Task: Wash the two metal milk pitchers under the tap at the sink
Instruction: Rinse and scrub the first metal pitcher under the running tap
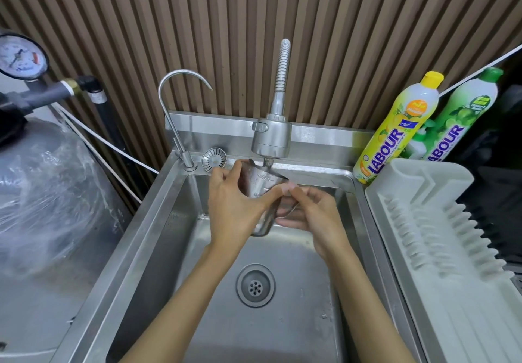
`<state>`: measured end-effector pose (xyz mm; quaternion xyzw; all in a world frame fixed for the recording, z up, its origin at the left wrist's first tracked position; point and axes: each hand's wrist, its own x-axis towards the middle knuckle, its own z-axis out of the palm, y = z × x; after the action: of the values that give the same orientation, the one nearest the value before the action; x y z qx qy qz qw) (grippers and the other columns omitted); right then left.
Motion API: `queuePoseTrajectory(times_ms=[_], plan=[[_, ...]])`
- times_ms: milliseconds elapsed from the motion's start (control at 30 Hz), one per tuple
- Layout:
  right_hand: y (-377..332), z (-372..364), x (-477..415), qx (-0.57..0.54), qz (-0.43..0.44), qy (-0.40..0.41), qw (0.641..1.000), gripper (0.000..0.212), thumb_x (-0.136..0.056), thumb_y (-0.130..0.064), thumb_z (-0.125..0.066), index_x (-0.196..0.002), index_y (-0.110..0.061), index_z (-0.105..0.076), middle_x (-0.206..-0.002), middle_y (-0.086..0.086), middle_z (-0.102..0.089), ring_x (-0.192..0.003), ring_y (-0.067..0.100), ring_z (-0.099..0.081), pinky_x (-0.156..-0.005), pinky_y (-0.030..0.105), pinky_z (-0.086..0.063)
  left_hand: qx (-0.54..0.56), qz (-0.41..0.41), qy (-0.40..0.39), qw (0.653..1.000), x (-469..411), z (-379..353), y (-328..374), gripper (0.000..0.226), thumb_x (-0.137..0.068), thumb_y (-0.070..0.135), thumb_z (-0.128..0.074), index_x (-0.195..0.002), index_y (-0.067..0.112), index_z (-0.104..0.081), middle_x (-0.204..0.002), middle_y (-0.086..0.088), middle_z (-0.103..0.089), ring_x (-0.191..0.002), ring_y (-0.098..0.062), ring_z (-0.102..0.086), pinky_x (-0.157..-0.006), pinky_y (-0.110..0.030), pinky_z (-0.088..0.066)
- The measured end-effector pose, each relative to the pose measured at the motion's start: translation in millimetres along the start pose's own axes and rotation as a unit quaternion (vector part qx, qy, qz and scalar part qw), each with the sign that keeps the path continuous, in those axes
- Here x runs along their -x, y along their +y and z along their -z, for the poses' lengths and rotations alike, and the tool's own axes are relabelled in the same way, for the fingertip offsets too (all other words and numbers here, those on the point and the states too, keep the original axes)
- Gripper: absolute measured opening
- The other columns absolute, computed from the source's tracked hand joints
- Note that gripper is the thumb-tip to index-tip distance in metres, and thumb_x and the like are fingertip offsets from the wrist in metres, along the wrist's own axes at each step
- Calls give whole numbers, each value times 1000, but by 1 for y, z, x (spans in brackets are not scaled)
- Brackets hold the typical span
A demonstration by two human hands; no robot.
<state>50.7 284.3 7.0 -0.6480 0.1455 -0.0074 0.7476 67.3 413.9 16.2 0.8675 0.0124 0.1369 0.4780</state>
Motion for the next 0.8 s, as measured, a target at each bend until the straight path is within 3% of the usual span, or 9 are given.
queuePoseTrajectory(times_ms=[167, 267, 333, 467, 567, 633, 700, 767, 800], plan=[[-26, 13, 0, 245, 56, 89, 964, 34, -83, -32, -68, -68, -3, -57, -71, 18, -71, -60, 33, -69, -63, 49, -58, 65, 59, -107, 990, 1, -8, -10, 40, -64, 62, -72, -76, 25, -68, -75, 7, -69, -75, 0, -61, -66, -9, -43], [-36, 14, 5, 404, 136, 117, 897, 35, -84, -39, -63, -69, -8, -56, -71, 10, -69, -73, 33, -66, -74, 44, -53, 185, 106, -183, 960, -1, -16, -15, 30, -69, 43, -77, -88, 21, -71, -77, 13, -74, -80, -1, -68, -77, -15, -50], [-40, 14, 8, 443, 176, 128, 870, 27, -86, -35, -62, -74, -13, -54, -70, 1, -62, -74, 25, -59, -68, 32, -45, 244, 108, -204, 942, -2, -24, -17, 34, -73, 27, -78, -104, 18, -68, -90, 9, -75, -88, -1, -68, -82, -17, -49], [-28, 12, 2, 338, 194, 108, 915, 18, -89, -20, -60, -75, -16, -49, -68, -8, -53, -62, 9, -48, -55, 16, -36, 306, 75, -150, 937, -7, -33, -13, 60, -69, -2, -78, -123, 6, -53, -109, -2, -70, -98, -2, -66, -85, -11, -48], [-18, 10, -6, 240, 174, 78, 952, 23, -89, -11, -57, -71, -18, -45, -71, -13, -53, -64, 6, -49, -55, 8, -36, 315, 44, -87, 944, -11, -31, -11, 84, -61, -8, -81, -135, 5, -43, -131, -9, -57, -120, -13, -57, -104, -24, -43], [-13, 6, -7, 186, 154, 33, 970, 18, -90, -10, -56, -75, -11, -47, -74, -17, -54, -65, -6, -52, -63, 4, -38, 283, 2, -51, 958, -13, -23, -11, 88, -58, -6, -83, -136, 9, -43, -132, -5, -53, -121, -11, -54, -106, -27, -41], [-2, 2, -9, 130, 137, 0, 982, 16, -91, -15, -56, -78, -9, -50, -79, -11, -59, -73, -7, -56, -82, 16, -45, 214, -63, -17, 975, -12, -14, -9, 82, -56, 2, -86, -128, 15, -49, -120, 5, -53, -114, 1, -53, -101, -20, -41], [9, -2, -9, 68, 124, -7, 990, 17, -93, -20, -55, -84, -6, -54, -85, 1, -65, -87, 10, -62, -93, 36, -49, 131, -97, 24, 986, -6, -6, -1, 85, -55, 12, -89, -130, 15, -51, -112, 10, -45, -104, 11, -47, -93, -3, -33], [12, -5, -7, 31, 112, -10, 993, 18, -94, -21, -54, -88, -4, -55, -88, 6, -67, -91, 16, -64, -93, 38, -52, 93, -100, 43, 990, -2, -4, 3, 88, -54, 19, -89, -133, 14, -50, -111, 9, -42, -101, 9, -45, -89, 0, -31]])
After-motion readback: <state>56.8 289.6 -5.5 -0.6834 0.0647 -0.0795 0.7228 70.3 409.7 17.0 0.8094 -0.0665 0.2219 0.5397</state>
